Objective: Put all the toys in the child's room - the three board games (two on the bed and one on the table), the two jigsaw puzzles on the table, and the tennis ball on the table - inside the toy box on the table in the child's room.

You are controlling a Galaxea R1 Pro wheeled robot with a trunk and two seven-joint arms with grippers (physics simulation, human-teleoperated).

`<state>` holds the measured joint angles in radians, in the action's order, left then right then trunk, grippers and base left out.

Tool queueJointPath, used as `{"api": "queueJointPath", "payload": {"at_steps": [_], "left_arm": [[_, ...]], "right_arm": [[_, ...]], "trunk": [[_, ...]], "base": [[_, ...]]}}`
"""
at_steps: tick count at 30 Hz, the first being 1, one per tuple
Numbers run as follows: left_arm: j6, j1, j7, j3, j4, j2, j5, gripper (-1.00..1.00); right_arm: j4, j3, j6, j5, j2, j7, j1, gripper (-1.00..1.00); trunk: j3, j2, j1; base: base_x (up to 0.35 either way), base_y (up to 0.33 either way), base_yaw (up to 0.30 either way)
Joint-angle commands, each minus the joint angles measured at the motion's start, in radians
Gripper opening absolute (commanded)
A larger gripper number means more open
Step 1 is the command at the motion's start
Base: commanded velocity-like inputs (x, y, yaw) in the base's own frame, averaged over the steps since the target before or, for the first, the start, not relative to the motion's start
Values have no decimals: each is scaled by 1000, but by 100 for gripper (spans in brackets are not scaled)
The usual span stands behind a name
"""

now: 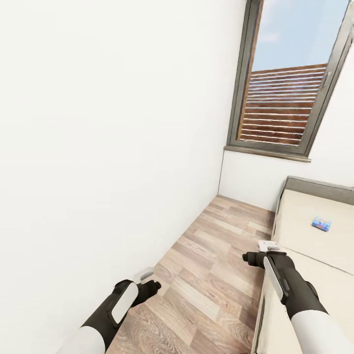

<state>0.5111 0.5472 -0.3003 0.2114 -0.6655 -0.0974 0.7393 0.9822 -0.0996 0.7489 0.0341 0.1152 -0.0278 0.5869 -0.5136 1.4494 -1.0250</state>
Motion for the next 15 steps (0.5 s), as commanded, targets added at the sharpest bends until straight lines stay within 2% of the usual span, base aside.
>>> {"api": "queueJointPath", "payload": {"at_steps": [1, 6, 11, 15], "left_arm": [[2, 0, -10, 3, -2, 1, 11, 100], [2, 0, -10, 3, -2, 0, 11, 100], [2, 0, -9, 4, -2, 1, 11, 100], [1, 0, -8, 4, -2, 0, 11, 100]], "right_arm": [[1, 0, 4, 3, 0, -3, 1, 100], [1, 0, 4, 3, 0, -3, 1, 100], [1, 0, 4, 4, 1, -3, 1, 100], [1, 0, 4, 4, 1, -3, 1, 100]], "trunk": [[-1, 1, 0], [-1, 1, 0], [-1, 1, 0], [-1, 1, 0]], "base": [[15, 0, -291], [8, 20, -292], [56, 216, -292], [170, 272, -292]]}}
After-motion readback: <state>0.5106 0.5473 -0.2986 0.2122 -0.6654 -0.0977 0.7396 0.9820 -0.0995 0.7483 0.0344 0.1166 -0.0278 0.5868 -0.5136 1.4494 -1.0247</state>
